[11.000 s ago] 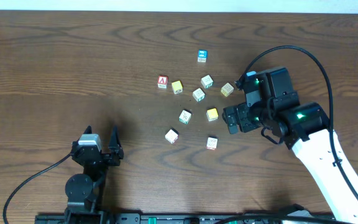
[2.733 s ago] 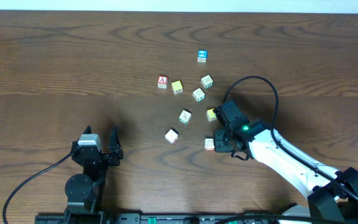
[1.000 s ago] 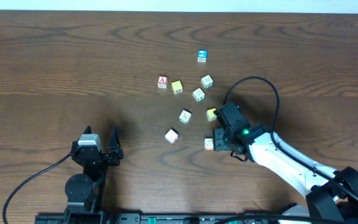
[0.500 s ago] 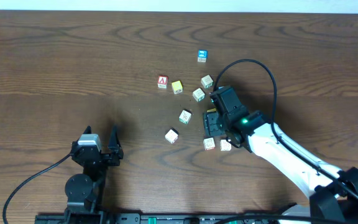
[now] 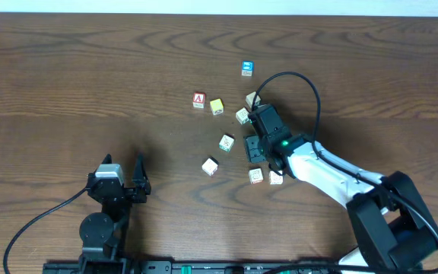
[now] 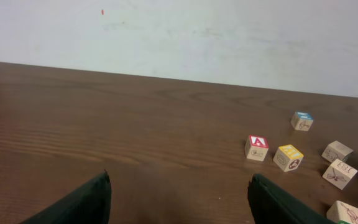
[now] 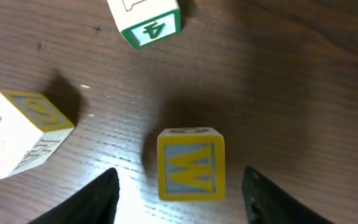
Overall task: Lift 5 blocks
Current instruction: 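Grasp the yellow W block with the right gripper, then lift the W block and lower it beside the B block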
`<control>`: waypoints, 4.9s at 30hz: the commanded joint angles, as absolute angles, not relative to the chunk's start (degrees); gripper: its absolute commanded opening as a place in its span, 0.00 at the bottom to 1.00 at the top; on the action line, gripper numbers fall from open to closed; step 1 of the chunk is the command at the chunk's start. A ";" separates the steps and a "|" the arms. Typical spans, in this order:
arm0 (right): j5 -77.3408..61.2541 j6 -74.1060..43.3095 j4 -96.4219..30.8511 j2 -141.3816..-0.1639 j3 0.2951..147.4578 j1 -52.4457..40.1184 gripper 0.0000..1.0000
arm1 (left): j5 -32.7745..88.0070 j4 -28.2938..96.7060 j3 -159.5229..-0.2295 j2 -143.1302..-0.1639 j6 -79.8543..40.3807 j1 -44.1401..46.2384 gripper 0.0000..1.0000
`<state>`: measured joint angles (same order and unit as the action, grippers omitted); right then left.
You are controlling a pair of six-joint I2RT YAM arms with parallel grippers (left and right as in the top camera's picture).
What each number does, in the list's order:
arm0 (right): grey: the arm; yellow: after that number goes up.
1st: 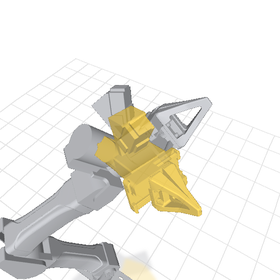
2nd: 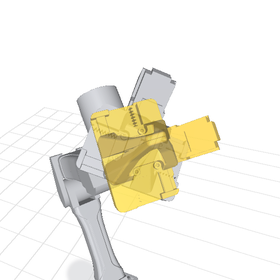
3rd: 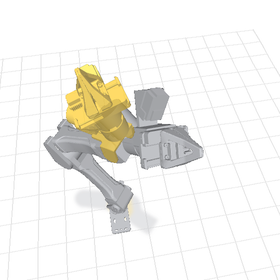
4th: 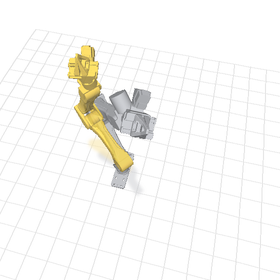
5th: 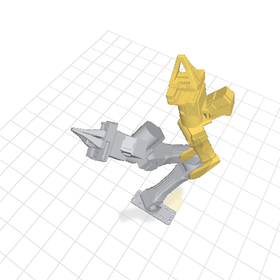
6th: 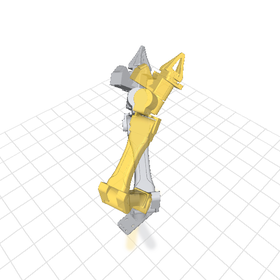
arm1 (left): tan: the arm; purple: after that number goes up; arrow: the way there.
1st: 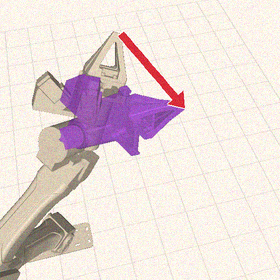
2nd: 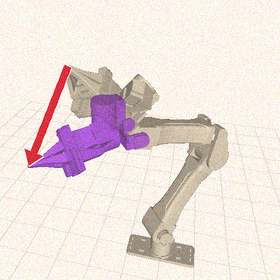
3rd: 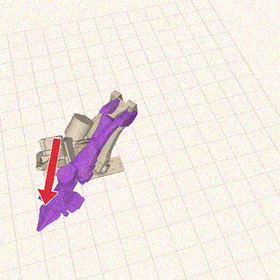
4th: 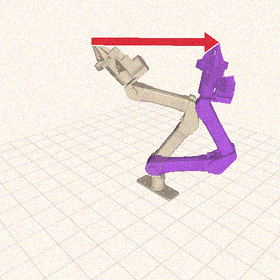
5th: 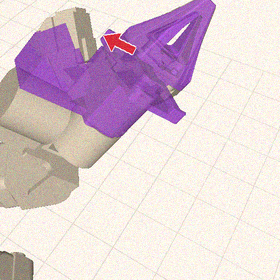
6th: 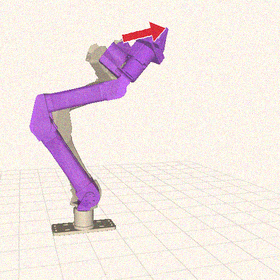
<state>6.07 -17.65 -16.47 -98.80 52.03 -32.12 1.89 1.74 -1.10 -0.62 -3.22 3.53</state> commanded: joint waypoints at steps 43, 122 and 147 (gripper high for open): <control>9.19 -17.28 -13.67 -100.47 52.90 -31.16 0.38 | 0.38 4.08 -0.23 -0.32 -3.73 3.29 0.71; 6.35 -33.89 -35.11 -80.34 40.25 -30.09 0.22 | 0.38 4.08 -0.23 -0.32 -3.73 3.29 0.71; 5.26 -31.24 -30.65 -87.35 40.27 -30.04 0.15 | 0.38 4.08 -0.23 -0.32 -3.73 3.29 0.71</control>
<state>4.93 -32.42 -28.29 -84.71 42.28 -31.09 1.69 1.74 -1.10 -0.62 -3.22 3.51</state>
